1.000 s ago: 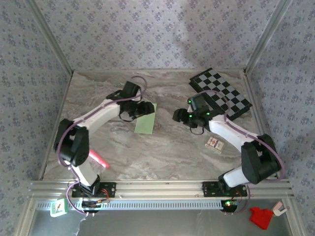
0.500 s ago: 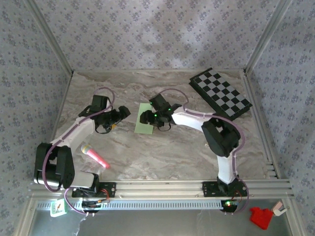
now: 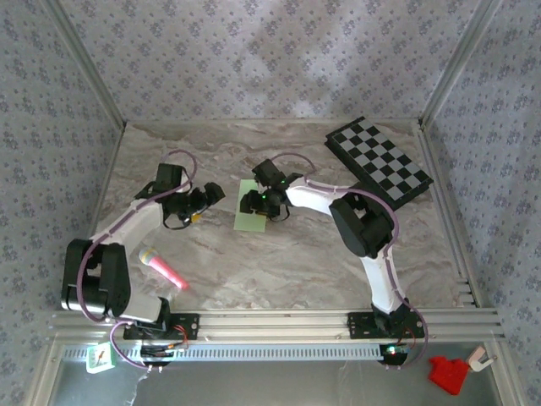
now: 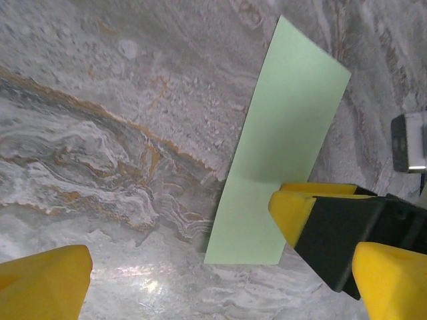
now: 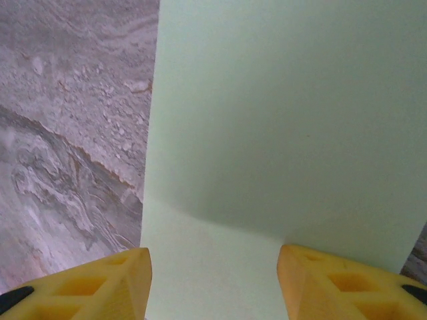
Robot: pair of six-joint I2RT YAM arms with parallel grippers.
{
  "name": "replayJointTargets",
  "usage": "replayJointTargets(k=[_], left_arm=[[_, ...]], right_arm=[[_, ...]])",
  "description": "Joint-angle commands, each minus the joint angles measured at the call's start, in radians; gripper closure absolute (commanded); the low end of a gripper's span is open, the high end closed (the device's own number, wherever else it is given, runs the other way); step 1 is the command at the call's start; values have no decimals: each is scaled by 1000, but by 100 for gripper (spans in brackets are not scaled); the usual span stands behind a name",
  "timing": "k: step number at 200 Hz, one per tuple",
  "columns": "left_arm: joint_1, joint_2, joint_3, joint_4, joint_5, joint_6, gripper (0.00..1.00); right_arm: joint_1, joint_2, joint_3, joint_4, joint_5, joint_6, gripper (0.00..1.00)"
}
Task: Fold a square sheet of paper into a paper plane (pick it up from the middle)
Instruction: Move the paper to the center of the table, then third fold the triangle at the center of the table.
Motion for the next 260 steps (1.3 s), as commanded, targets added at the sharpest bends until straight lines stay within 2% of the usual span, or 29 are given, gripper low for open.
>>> replayJointTargets(k=[1,40,74,103,143,192,260], left_arm=[[6,45,31,34,98,0,0],[-5,96,19,83,174,-34,0],[-48,105,3,107,168,-58,0],[-95,107,-11,117,168,-101,0],[-160,115,-25,135,174,-136,2],[-196,143,-42,153,202,-165,14],[-233,207,-31,142,224,-185,45]], right_arm=[[-8,-20,-63,-154,-20,-146,44],[-35,-100,-180,-129,-62,-228,44],[-57,-192,-203,38,-157,-39,45],[-62,-248,-275,130,-90,46,45],[-73,-202,-277,138,-81,28,47],[-81,-171,-289,137,-45,32,48],[-88,-141,-360,139,-24,91,48]])
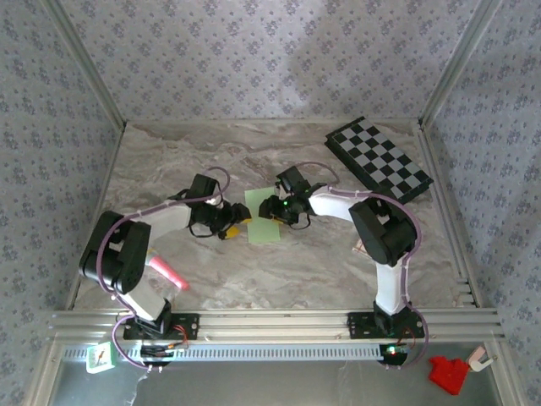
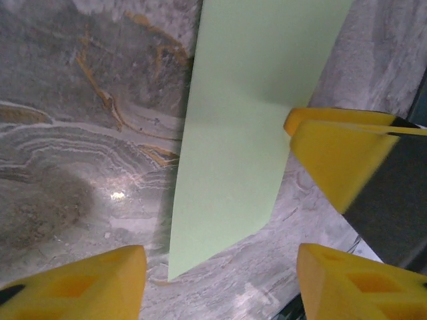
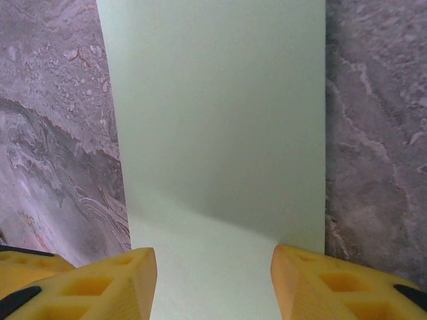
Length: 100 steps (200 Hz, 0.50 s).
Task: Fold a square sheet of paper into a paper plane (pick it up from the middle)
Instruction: Third fold the triangle at the center of the table.
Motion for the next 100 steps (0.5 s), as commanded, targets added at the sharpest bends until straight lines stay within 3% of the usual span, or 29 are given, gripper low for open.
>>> replayJointTargets(k=[1,45,100], left_arm=[[-9,21,5,1,27,-8,46],[-31,55,24,-6,36,1,60],[-43,91,35,-25,28,19,62]], right_arm=[[-6,38,-41,-45,36,36,48],[-11,44,-48,-55,34,40,48],[-13,48,-45,-47,20,36,48]])
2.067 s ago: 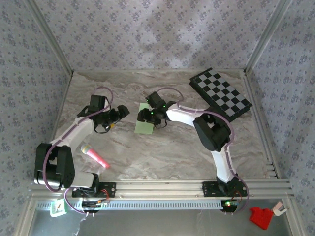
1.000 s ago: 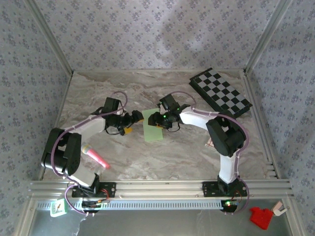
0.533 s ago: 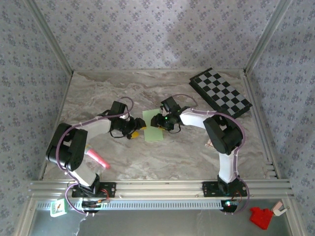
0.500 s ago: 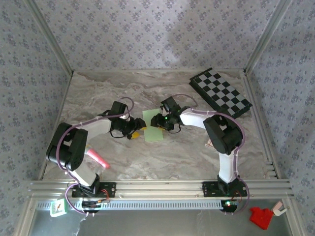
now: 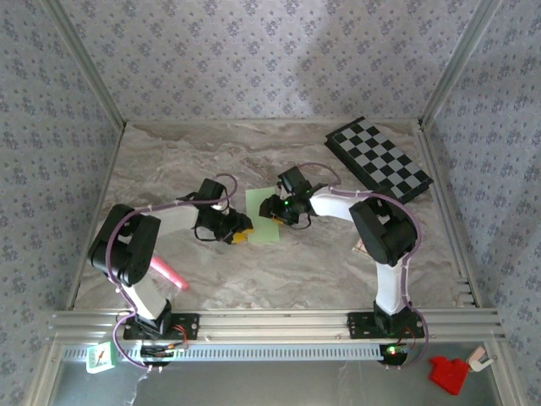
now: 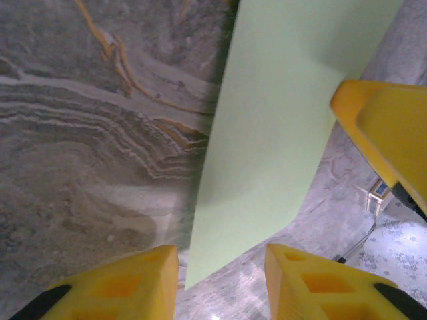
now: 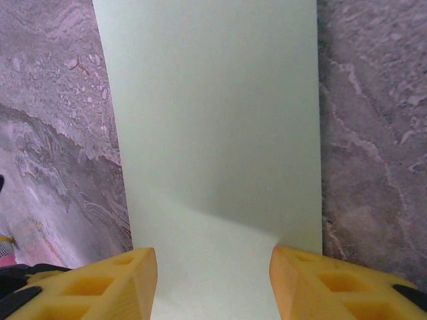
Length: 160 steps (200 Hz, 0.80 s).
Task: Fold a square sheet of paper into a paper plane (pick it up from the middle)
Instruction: Third fold the triangle at the center of the table.
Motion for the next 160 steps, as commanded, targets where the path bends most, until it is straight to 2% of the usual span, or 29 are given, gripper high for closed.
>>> replayJointTargets(k=[1,87,160], left_arm=[[-5,23,33,-14,15,22,62],[-23,37,76,18,52,12,63],[21,98,110,67,61,-4,65]], right_arm=[[-7,48,-36,-63,30,6,48],[-10,43,-51,-41,22,6,48],[-15,36,-69,-24,16,8,48]])
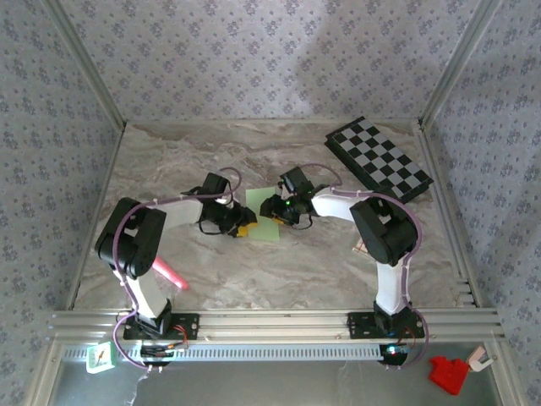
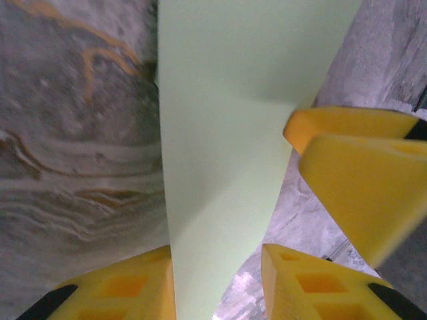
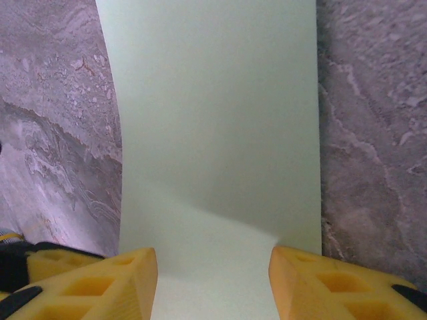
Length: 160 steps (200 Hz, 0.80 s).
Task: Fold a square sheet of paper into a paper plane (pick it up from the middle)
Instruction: Third fold the triangle at the center of the table.
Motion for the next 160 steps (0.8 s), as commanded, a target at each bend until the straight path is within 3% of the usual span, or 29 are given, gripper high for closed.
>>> replayJointTargets(k=[1,160], left_arm=[[17,28,34,27,27,-6,65],[82,108,81,35,87,24,88]], right_arm=[[-4,39,-47,-60,43,5,48],[-4,-9,-54,-26,45,-50,49]])
